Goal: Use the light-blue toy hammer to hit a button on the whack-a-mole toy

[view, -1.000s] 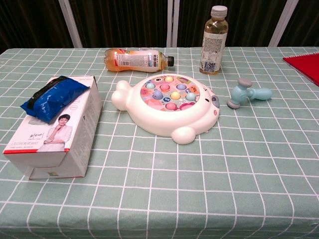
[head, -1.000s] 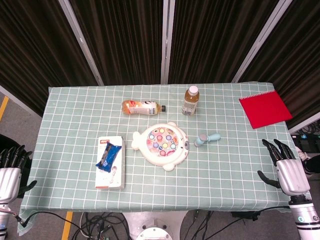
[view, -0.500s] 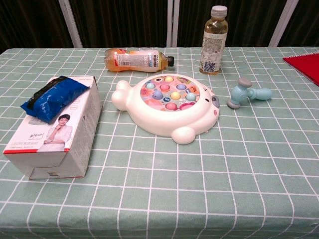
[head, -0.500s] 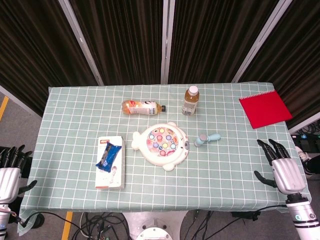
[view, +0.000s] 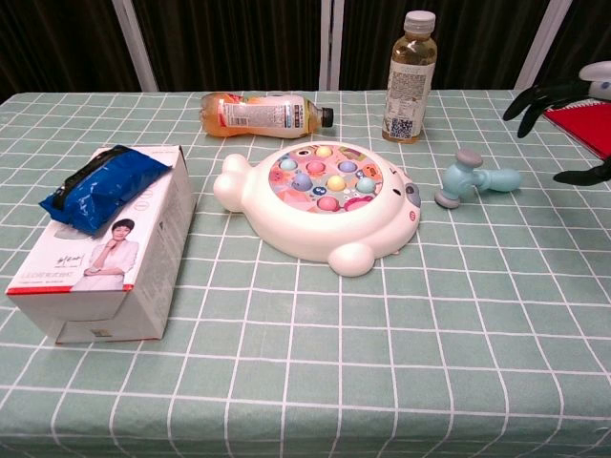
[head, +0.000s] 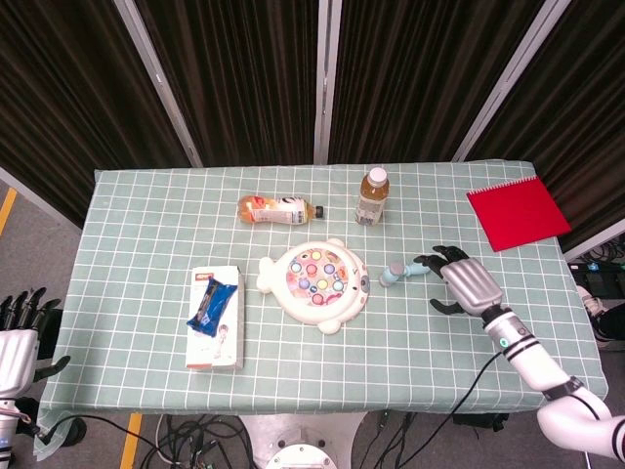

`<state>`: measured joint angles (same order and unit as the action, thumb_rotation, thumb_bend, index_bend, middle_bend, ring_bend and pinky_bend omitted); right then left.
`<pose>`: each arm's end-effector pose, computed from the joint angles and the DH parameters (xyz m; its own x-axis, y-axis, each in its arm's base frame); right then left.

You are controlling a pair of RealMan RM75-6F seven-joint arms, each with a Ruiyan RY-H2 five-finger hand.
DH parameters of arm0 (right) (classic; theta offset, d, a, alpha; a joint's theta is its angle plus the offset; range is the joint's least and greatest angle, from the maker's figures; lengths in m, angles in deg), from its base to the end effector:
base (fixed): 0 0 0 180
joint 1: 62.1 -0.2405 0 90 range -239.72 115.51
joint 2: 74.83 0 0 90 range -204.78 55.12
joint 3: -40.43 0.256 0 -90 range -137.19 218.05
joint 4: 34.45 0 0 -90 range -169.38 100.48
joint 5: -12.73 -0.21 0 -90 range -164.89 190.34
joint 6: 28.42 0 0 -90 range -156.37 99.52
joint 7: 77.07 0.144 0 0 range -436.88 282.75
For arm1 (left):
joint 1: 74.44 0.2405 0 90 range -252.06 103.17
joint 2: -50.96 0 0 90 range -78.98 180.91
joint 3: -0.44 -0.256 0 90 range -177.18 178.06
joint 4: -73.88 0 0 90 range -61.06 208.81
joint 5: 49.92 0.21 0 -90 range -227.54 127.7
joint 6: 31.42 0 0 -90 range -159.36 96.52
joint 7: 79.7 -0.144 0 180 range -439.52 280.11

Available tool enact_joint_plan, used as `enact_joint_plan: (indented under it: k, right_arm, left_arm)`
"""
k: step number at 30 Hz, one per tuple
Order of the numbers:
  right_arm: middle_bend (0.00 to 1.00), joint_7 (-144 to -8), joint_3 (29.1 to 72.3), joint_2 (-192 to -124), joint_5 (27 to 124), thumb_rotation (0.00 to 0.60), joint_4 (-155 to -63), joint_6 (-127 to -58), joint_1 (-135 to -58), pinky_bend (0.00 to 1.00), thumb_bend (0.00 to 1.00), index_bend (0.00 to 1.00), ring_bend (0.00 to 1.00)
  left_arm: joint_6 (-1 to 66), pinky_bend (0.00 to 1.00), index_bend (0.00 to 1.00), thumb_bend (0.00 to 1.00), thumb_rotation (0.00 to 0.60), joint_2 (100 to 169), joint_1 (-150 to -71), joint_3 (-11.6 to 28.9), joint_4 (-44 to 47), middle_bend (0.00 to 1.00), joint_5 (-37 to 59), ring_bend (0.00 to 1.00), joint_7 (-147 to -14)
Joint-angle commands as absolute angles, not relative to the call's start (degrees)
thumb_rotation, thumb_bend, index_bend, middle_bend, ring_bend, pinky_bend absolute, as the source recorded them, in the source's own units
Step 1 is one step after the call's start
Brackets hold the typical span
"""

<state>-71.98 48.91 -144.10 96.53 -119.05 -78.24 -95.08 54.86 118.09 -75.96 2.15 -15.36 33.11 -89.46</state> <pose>-0.2329 -0.3329 0.0826 0.4643 -0.3049 0.8315 -0.8640 -0.3623 0.3496 -0.3340 0.1580 0.1500 0.5433 0.0403 0.8386 0.8337 0.0920 -0.5446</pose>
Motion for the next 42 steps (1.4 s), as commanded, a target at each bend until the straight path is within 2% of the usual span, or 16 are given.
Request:
enact_joint_plan:
  k: [1, 9, 13, 17, 42]
  right_arm:
    - [0.28, -71.9, 50.33, -149.49, 93.53, 0.6, -112.26, -73.45, -99.12, 0.14, 0.19, 0.22, 0.11]
    - [0.3, -70.51, 49.73, -155.34, 91.54, 0.6, -103.78, -67.93, -103.43, 0.16, 0.21, 0.29, 0.13]
    - [0.35, -69.11, 49.12, -159.2, 92.28, 0.6, -98.48, -67.71, -104.82, 0.2, 0.24, 0.37, 0.18]
    - [0.37, -66.84, 48.55, -161.32, 93.45, 0.6, -95.42, -68.43, -105.48, 0.24, 0.26, 0.41, 0.21]
    - [0.44, -62.26, 46.43, -163.34, 94.62, 0.6, -91.74, -70.83, -106.44, 0.33, 0.29, 0.48, 0.29]
  left_arm:
    - [54.46, 0.0, 0.17, 0.0, 0.6, 118.08, -76.1, 2.24, -15.29, 0.07, 32.75, 0.0, -89.39]
    - [53.46, 0.0, 0.17, 0.0, 0.6, 118.22, -76.6, 2.36, -15.19, 0.07, 32.31, 0.0, -89.45]
    - [53.27, 0.0, 0.17, 0.0, 0.6, 118.28, -76.56, 2.27, -15.08, 0.07, 32.1, 0.0, -89.43]
    - [53.55, 0.0, 0.17, 0.0, 0.6, 118.26, -76.33, 2.28, -14.98, 0.07, 31.91, 0.0, -89.31]
    - [54.17, 0.0, 0.17, 0.0, 0.6, 118.65, -75.75, 2.08, -13.6, 0.07, 32.18, 0.0, -87.78]
